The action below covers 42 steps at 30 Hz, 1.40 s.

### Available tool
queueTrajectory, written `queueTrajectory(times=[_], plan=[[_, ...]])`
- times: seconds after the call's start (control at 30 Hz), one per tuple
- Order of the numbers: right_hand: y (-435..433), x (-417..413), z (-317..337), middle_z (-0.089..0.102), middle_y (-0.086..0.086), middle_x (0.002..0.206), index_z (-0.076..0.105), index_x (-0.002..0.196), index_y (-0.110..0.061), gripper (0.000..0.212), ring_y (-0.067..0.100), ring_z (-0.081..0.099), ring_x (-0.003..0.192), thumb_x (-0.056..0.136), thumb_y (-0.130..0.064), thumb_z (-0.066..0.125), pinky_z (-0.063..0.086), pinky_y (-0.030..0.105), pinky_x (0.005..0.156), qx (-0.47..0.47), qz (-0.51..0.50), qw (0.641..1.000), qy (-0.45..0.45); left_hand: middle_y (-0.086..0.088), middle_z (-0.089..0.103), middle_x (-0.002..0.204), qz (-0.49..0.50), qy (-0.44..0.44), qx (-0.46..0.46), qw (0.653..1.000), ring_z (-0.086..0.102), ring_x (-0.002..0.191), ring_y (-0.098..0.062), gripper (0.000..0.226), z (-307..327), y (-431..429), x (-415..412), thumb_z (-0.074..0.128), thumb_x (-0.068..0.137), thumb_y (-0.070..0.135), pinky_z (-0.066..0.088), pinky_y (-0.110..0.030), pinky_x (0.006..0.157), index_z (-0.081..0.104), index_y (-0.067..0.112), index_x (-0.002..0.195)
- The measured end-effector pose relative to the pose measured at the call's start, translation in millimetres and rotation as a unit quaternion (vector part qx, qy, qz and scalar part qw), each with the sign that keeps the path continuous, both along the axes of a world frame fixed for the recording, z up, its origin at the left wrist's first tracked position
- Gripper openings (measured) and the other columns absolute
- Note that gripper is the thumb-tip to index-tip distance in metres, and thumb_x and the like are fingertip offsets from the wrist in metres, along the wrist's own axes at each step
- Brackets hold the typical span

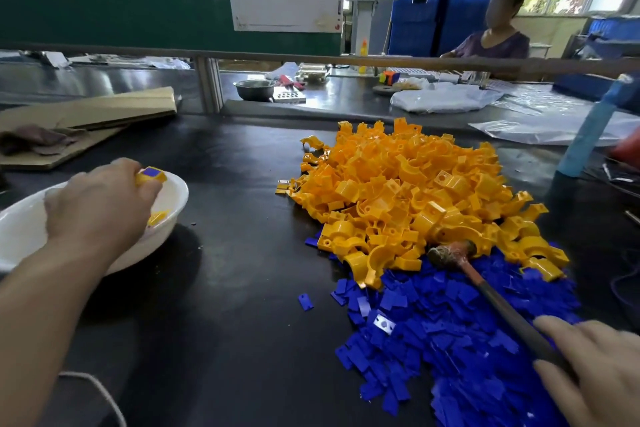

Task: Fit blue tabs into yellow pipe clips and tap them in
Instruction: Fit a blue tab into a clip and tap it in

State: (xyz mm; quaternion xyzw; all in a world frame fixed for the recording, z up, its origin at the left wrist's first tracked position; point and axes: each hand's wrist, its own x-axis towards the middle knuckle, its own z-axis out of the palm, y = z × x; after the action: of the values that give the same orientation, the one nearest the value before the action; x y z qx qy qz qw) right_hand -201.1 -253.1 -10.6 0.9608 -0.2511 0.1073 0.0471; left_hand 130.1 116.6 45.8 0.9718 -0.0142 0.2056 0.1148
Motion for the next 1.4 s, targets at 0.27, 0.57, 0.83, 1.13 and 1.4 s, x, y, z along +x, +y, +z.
queueTrajectory(times=[0.27,0.57,0.83,1.13,1.4], plan=[[81,51,56,0.065,-0.009,0.098,0.067,0.110,-0.035,0.048,0.016,0.063,0.085,0.066,-0.054,0.076,0.053,0.039,0.068,-0.013,0.194,0.979,0.057,-0.017,0.055,0.139,-0.213,-0.004,-0.049,0.976,0.049,0.127,-0.036,0.047,-22,-76,-22,0.061,0.092,0.024,0.037,-0.042,0.105,0.054,0.007,0.135],[66,76,21,0.064,-0.007,0.063,0.072,0.069,-0.031,0.017,0.009,0.063,0.050,0.060,-0.046,0.075,0.047,0.024,0.039,0.035,0.231,0.969,-0.076,-0.008,0.021,0.162,-0.245,0.146,-0.119,0.951,0.021,0.149,-0.022,0.063,-74,-164,43,0.047,0.096,0.006,0.023,-0.033,0.116,0.025,0.013,0.154],[55,95,32,0.062,-0.020,0.089,0.065,0.092,-0.052,0.098,-0.005,0.062,0.071,0.075,-0.066,-0.030,0.052,0.018,0.054,-0.018,0.257,0.966,0.003,0.000,0.029,0.159,-0.270,0.212,0.002,0.939,0.032,0.143,-0.029,0.059,-70,-190,89,0.047,0.094,0.012,0.031,-0.053,0.113,0.036,0.029,0.148],[65,75,20,0.064,-0.012,0.062,0.072,0.069,-0.036,0.032,0.004,0.060,0.048,0.084,-0.044,0.045,0.048,0.022,0.042,-0.027,0.276,0.951,-0.139,-0.002,0.059,0.103,-0.266,0.125,0.075,0.953,0.051,0.082,-0.014,0.016,-63,-159,47,0.065,0.088,0.035,0.040,-0.026,0.064,0.064,0.021,0.096],[69,61,22,0.066,-0.012,0.069,0.074,0.078,-0.031,0.024,0.002,0.061,0.056,0.055,-0.039,0.070,0.049,0.021,0.048,0.028,0.255,0.954,-0.159,0.001,0.061,0.112,-0.241,0.178,0.036,0.953,0.057,0.095,-0.014,0.043,-62,-131,-6,0.069,0.084,0.044,0.044,-0.024,0.072,0.058,0.025,0.121]])
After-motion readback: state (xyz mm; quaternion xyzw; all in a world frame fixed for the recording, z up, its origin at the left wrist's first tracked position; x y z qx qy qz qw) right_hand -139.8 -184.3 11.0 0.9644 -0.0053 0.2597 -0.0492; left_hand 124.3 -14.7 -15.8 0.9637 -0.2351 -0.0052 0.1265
